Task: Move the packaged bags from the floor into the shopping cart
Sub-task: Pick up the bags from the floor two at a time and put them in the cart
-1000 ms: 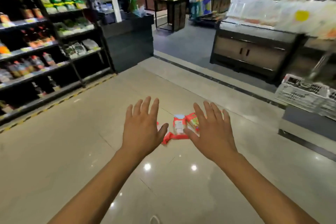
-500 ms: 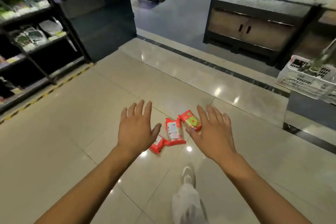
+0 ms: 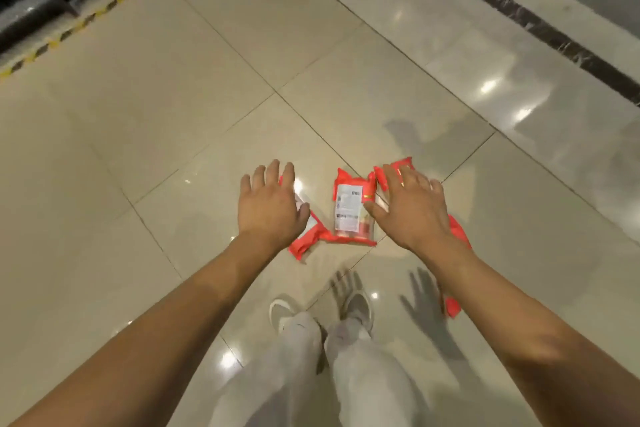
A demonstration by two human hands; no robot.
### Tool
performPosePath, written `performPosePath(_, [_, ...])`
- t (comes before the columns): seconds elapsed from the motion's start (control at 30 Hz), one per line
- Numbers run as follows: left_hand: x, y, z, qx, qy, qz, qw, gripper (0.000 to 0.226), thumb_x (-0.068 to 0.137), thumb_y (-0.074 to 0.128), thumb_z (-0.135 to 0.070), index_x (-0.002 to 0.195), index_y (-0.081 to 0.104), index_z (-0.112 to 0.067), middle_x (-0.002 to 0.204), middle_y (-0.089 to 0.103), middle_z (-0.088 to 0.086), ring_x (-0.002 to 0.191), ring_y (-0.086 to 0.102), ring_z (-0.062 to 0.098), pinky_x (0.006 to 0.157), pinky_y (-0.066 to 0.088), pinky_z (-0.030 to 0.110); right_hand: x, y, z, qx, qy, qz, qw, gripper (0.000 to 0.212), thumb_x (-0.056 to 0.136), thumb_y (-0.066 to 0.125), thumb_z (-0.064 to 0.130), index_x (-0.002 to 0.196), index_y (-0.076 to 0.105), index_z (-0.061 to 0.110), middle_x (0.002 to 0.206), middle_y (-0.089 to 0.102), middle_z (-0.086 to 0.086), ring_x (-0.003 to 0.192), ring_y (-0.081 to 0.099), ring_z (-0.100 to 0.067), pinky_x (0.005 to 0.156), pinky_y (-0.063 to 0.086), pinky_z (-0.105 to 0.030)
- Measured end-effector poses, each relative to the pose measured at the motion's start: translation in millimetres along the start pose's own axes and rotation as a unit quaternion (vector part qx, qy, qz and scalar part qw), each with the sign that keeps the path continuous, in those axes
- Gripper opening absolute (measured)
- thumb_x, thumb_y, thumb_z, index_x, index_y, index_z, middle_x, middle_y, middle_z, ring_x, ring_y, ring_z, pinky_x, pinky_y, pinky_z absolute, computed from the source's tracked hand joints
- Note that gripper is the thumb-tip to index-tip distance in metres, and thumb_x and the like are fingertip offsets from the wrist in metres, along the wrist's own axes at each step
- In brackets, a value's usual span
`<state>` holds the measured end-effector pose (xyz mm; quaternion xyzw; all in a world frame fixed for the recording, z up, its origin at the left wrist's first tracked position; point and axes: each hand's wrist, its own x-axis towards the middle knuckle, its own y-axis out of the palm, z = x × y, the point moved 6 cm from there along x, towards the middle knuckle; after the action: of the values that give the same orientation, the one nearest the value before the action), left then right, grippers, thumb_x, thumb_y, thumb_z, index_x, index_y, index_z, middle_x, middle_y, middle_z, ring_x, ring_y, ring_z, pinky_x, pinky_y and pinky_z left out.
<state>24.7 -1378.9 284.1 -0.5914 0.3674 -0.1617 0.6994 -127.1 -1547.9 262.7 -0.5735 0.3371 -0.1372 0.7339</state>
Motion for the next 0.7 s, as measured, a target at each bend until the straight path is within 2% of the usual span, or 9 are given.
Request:
performPosePath(0.13, [75.8,134.3,7.7,0.021,-0.015,0.038,0.999,0.076,0.094,0.049,-0.055,0.155,0.027,-0.015,0.162,0.030,0.012,0.147,0.031,0.037,0.118,0.027,0.050,79.3,134.4,-21.4,0.001,0.008,0.057,0.998,0.083,0.092,0.045,0.064,0.158,0.018,0.022,0.157,0.035,-0.013,0.143,0.035,-0.034,0.114,0.028,-0.052])
performPosePath(0.27, [130.6,275.0,24.1,-0.021,-0.069,0.071,0.995,0.080,0.093,0.051,-0.057,0.157,0.026,-0.015,0.162,0.032,0.012,0.144,0.035,0.036,0.115,0.030,0.048,140.2,273.0,-37.9,0.060,0.027,0.086,0.994,0.099,0.084,0.053,0.069,0.159,0.008,0.023,0.158,0.034,-0.011,0.141,0.037,-0.033,0.109,0.037,-0.051])
performPosePath(0.33, [152.1,344.8,38.2,-0.080,-0.127,0.093,0.984,0.083,0.092,0.053,-0.059,0.157,0.026,-0.014,0.163,0.030,0.014,0.146,0.034,0.037,0.116,0.033,0.049,167.0,350.4,-53.6,0.117,0.063,0.121,0.984,0.104,0.072,0.048,0.080,0.156,0.016,0.029,0.151,0.045,-0.010,0.135,0.045,-0.033,0.105,0.042,-0.054])
performPosePath(0.4, [161.5,404.5,53.8,-0.174,-0.215,0.121,0.953,0.091,0.090,0.059,-0.059,0.158,0.021,-0.010,0.166,0.024,0.016,0.147,0.032,0.040,0.116,0.035,0.051,190.6,413.5,-71.8,0.193,0.117,0.148,0.963,0.104,0.061,0.049,0.084,0.147,0.031,0.028,0.138,0.057,-0.009,0.124,0.055,-0.034,0.100,0.046,-0.053])
performPosePath(0.5, [172.6,482.6,76.6,-0.360,-0.352,0.105,0.857,0.105,0.084,0.075,-0.051,0.158,0.016,-0.006,0.159,0.034,0.022,0.140,0.041,0.045,0.115,0.038,0.052,214.6,465.9,-86.8,0.305,0.190,0.133,0.924,0.094,0.067,0.070,0.063,0.142,0.033,0.019,0.128,0.060,-0.014,0.114,0.060,-0.036,0.097,0.049,-0.050])
performPosePath(0.57, [178.4,525.4,87.6,-0.491,-0.434,0.077,0.752,0.103,0.076,0.085,-0.046,0.149,0.027,-0.004,0.144,0.050,0.022,0.130,0.052,0.043,0.110,0.045,0.051,229.7,492.8,-93.8,0.375,0.217,0.120,0.893,0.090,0.073,0.077,0.050,0.142,0.030,0.018,0.123,0.062,-0.010,0.107,0.064,-0.032,0.094,0.051,-0.045])
performPosePath(0.63, [185.8,560.9,96.2,-0.597,-0.469,0.059,0.648,0.098,0.065,0.094,-0.041,0.135,0.035,-0.004,0.128,0.062,0.019,0.116,0.063,0.040,0.101,0.053,0.052,244.9,517.1,-100.2,0.438,0.214,0.116,0.866,0.094,0.064,0.083,0.052,0.140,0.036,0.020,0.121,0.069,0.000,0.100,0.070,-0.022,0.093,0.054,-0.045])
performPosePath(0.67, [188.3,574.0,100.7,-0.631,-0.468,0.054,0.616,0.100,0.057,0.098,-0.041,0.129,0.040,-0.004,0.119,0.068,0.016,0.107,0.069,0.038,0.096,0.057,0.053,252.5,530.1,-105.7,0.457,0.217,0.111,0.856,0.098,0.058,0.086,0.054,0.138,0.040,0.022,0.118,0.072,0.003,0.098,0.072,-0.019,0.093,0.056,-0.047])
performPosePath(0.7, [189.2,585.0,104.8,-0.647,-0.465,0.057,0.601,0.106,0.045,0.102,-0.045,0.126,0.047,-0.004,0.110,0.073,0.014,0.099,0.073,0.035,0.091,0.060,0.052,255.8,536.9,-107.3,0.471,0.219,0.110,0.847,0.102,0.053,0.089,0.055,0.137,0.043,0.023,0.116,0.073,0.005,0.096,0.074,-0.017,0.091,0.057,-0.048])
